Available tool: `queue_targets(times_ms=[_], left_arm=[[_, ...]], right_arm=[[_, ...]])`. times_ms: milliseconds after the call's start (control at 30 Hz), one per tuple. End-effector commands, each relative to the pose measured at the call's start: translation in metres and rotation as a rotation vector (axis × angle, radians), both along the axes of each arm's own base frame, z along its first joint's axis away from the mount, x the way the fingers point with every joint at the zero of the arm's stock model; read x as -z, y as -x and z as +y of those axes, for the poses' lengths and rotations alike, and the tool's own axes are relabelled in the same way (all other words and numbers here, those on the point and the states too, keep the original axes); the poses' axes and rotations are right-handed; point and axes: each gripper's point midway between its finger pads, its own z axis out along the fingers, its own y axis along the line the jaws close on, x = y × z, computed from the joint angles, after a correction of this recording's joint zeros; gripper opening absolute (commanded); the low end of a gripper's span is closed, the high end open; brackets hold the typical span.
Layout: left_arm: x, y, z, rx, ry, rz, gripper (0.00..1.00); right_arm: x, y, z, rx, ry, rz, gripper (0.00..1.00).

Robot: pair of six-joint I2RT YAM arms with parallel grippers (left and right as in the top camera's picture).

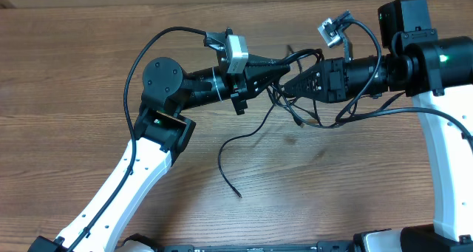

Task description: Untangle cables

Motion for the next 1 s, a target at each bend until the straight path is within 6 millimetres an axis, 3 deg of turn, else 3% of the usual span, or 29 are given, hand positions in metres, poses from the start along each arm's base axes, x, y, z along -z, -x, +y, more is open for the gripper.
queue_targets(times_ms=[0, 100, 300, 500, 633, 800, 967], left_arm=[[-0.006, -0.006, 0.003, -0.04, 0.014, 0.004, 0.04], [-0.001, -0.01, 0.004, -0.058, 0.004, 0.034, 0.04], [0.019, -0.028, 0.006, -0.145, -0.035, 0.151, 0.04], [0.064, -0.066, 0.025, -0.39, -0.097, 0.401, 0.04], [0.097, -0.081, 0.043, -0.543, -0.154, 0.537, 0.04], [0.12, -0.085, 0.056, -0.637, -0.214, 0.604, 0.04], [0.132, -0.083, 0.06, -0.658, -0.254, 0.635, 0.04]], right_arm=[[-0.017, 0.008, 0.004, -0.031, -0.048, -0.049, 0.19], [-0.017, 0.008, 0.004, -0.031, -0.047, -0.049, 0.04], [-0.019, 0.003, 0.005, -0.03, -0.05, -0.086, 0.04], [-0.002, -0.008, -0.005, 0.055, 0.064, -0.054, 0.04], [0.02, -0.022, -0.023, 0.195, 0.207, 0.014, 0.04], [0.041, -0.037, -0.05, 0.388, 0.362, 0.096, 0.04], [0.064, -0.045, -0.094, 0.655, 0.565, 0.195, 0.04]])
